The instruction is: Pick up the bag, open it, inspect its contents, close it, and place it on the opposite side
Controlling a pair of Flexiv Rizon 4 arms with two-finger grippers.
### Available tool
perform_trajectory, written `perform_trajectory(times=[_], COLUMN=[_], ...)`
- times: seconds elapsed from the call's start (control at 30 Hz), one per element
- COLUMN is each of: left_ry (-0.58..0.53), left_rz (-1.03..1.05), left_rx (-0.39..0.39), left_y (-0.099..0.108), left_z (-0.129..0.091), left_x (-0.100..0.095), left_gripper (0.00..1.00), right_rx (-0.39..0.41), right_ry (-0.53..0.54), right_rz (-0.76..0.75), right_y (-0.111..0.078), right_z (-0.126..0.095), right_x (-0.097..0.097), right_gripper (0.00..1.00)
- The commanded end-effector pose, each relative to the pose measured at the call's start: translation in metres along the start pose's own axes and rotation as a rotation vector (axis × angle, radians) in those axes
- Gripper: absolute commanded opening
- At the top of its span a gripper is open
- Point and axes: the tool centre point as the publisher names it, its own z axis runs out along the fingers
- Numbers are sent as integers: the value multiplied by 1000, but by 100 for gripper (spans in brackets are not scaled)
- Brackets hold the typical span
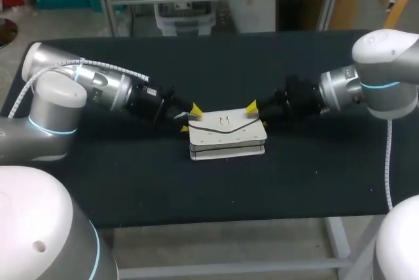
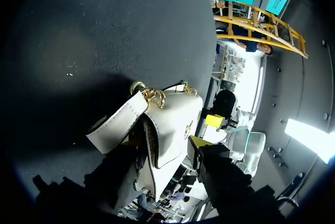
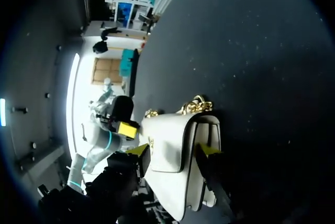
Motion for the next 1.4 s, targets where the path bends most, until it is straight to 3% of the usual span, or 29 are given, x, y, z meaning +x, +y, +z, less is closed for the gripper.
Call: perform_trajectory(times=[0.03,0.13,0.23,0.37,0.57,0.8,0.87,0.93,0.97,1.0,1.03,1.07,1.27,1.3,1.33,1.37,1.4], left_ry=[15,14,15,19,36,36,29,21,20,18,17,15,3,-2,-3,-2,-2], left_rz=[3,1,4,14,-14,-85,-92,-97,-97,-99,-99,-99,-53,-40,-29,-23,-16], left_rx=[12,14,18,8,-37,-42,-31,-21,-22,-22,-21,-21,-3,3,9,10,12], left_y=[10,14,19,22,13,-1,-2,-3,-3,-3,-3,-2,5,7,9,10,11], left_z=[-4,-3,-6,-4,8,18,17,18,19,19,19,18,12,11,10,8,7], left_x=[-4,-4,-3,-1,-1,-12,-15,-16,-17,-18,-18,-18,-9,-6,-4,-2,-1], left_gripper=[42,43,52,50,59,47,29,27,18,3,0,0,0,1,40,55,66], right_rx=[-10,-12,-18,-20,-16,-2,0,8,12,13,16,19,7,5,1,-2,-3], right_ry=[0,2,4,5,9,-4,-8,-12,-12,-13,-15,-16,-18,-19,-18,-20,-21], right_rz=[-9,-20,-32,-40,-21,10,17,25,26,27,27,27,-3,-13,-22,-28,-34], right_y=[-3,-5,-8,-8,-5,-3,-3,-3,-3,-3,-4,-4,-3,-2,-2,-1,-1], right_z=[-2,-4,-7,-8,-1,7,7,8,9,9,9,9,4,3,1,0,-1], right_x=[3,7,12,13,4,-7,-11,-13,-15,-16,-16,-16,-7,-3,0,3,5], right_gripper=[73,69,66,56,59,60,46,39,30,21,6,0,0,0,0,9,29])
